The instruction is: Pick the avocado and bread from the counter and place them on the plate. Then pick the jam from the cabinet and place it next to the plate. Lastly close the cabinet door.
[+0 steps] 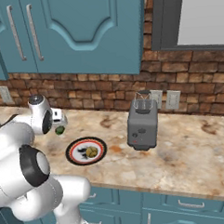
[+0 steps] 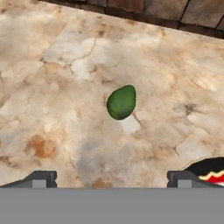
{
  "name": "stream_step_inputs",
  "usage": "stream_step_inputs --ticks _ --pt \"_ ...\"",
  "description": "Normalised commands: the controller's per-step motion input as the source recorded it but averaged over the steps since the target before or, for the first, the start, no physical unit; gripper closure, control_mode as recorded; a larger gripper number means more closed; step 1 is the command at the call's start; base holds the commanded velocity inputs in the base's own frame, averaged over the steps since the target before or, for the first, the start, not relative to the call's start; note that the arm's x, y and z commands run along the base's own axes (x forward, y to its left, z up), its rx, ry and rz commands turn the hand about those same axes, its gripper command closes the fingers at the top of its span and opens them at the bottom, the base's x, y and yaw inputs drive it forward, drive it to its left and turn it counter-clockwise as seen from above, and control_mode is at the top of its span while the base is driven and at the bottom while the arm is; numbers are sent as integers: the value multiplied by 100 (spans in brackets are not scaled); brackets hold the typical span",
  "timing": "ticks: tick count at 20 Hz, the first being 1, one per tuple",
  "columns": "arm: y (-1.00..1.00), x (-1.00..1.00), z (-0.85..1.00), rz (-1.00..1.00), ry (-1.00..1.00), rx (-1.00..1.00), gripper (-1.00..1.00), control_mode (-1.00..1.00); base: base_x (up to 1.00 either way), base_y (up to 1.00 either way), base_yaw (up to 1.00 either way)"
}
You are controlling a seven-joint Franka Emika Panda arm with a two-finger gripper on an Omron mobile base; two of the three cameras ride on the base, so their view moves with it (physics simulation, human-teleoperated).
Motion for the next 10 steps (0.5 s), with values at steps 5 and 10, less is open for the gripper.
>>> stream_step_inputs --ticks 5,10 --pt "6 41 -16 -15 0 0 -100 -100 0 0 0" --pt "0 26 -24 -12 0 0 -100 -100 0 0 0"
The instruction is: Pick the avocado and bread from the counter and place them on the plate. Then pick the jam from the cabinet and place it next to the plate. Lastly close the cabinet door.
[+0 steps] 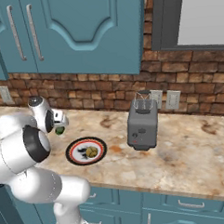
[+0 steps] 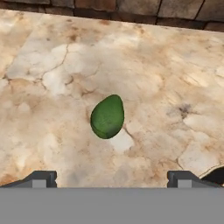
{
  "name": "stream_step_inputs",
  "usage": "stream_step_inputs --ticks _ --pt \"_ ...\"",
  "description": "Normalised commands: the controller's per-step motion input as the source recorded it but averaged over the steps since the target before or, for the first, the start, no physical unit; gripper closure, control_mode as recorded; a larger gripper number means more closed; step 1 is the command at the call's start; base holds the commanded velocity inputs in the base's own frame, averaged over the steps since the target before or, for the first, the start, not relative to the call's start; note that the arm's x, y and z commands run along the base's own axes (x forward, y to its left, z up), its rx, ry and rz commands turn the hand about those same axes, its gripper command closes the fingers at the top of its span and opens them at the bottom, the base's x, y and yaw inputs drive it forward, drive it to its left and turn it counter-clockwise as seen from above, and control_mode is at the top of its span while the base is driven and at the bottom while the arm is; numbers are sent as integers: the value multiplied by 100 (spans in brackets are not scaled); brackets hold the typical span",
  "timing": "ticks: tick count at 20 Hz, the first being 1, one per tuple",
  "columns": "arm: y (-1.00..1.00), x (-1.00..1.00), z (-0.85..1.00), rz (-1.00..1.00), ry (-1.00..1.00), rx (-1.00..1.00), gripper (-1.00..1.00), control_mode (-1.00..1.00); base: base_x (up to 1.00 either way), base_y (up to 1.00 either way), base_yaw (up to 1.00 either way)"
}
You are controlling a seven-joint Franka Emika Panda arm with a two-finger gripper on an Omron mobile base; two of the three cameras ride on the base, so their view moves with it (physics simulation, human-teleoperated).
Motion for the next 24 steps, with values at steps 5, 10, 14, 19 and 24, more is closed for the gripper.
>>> stream_step_inputs --ticks 5,10,14,19,24 --pt "9 26 -24 -10 0 1 -100 -100 0 0 0" --pt "16 29 -23 -9 0 2 -100 -100 0 0 0" --pt "15 26 -25 -9 0 0 -100 -100 0 0 0" --pt "8 18 -26 -9 0 0 -100 -100 0 0 0" --pt "9 19 -28 -9 0 0 -100 -100 0 0 0"
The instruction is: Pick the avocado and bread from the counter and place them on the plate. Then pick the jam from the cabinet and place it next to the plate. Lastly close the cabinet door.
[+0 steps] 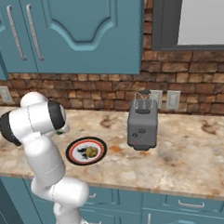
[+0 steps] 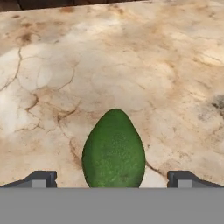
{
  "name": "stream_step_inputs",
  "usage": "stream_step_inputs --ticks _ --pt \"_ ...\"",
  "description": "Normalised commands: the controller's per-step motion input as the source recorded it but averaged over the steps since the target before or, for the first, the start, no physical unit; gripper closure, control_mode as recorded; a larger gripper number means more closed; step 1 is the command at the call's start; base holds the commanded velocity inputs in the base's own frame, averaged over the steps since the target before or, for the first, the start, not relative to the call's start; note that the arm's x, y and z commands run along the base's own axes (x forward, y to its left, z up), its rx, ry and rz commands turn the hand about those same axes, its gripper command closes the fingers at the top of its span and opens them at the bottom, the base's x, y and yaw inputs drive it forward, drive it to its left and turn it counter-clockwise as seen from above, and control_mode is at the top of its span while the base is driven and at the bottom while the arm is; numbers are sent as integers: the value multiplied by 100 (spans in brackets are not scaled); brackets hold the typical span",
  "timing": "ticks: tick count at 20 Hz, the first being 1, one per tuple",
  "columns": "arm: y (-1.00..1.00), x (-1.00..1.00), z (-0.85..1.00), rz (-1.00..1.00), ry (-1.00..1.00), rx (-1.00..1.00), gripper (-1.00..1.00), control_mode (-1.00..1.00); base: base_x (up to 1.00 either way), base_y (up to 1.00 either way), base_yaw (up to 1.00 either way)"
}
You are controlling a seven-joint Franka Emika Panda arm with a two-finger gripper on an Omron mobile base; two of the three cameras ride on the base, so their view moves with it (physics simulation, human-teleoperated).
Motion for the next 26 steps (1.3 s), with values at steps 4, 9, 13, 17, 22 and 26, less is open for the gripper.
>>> stream_step_inputs --ticks 4,9,13,17,22,26 --pt "12 20 -27 -8 0 0 100 -100 0 0 0" --pt "7 7 -6 -7 0 0 100 -100 0 0 0" --pt "-2 -4 9 -9 0 1 100 -100 0 0 0" --pt "-16 -15 55 -11 2 6 100 -100 0 0 0" --pt "-18 -20 64 -11 5 7 100 -100 0 0 0" --pt "-22 -13 81 -9 9 6 100 -100 0 0 0"
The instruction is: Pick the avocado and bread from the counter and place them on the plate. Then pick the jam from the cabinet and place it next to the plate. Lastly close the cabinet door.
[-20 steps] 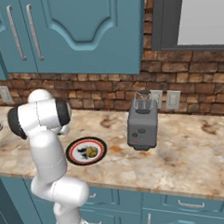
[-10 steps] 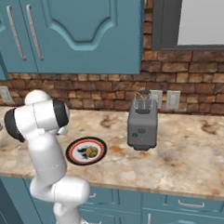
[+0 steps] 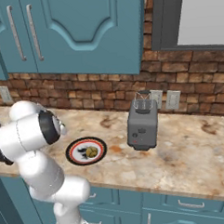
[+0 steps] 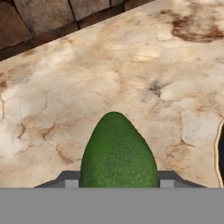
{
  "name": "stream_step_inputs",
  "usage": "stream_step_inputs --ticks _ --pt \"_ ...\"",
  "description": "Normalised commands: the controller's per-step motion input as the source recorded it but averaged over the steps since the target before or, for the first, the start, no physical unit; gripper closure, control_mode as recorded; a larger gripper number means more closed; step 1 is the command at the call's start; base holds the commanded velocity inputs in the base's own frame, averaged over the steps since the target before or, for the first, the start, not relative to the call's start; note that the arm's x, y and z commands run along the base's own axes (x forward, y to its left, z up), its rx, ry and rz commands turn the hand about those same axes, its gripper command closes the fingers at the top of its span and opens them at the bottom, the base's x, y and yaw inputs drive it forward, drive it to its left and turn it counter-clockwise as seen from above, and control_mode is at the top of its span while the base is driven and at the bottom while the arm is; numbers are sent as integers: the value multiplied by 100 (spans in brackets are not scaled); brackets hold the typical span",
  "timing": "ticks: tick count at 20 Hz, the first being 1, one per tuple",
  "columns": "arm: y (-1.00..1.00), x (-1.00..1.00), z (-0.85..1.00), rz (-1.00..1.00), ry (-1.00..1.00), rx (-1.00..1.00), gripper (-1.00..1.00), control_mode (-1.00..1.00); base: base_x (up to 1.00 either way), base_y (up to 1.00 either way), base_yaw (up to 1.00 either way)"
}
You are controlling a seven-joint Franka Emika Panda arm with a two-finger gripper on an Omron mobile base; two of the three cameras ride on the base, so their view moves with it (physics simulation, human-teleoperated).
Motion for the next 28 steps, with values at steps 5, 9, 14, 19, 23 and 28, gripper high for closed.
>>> stream_step_inputs --ticks 5,9,14,19,23,28 --pt "-18 -20 79 -5 11 3 100 -100 0 0 0" --pt "-3 -39 38 1 5 0 100 -100 0 0 0" --pt "-10 -52 14 6 0 0 100 -100 0 0 0" --pt "-24 -55 13 9 0 -2 100 -100 0 0 0" --pt "-21 -52 18 13 3 -4 100 -100 0 0 0" --pt "-30 -54 10 3 1 -1 100 -100 0 0 0"
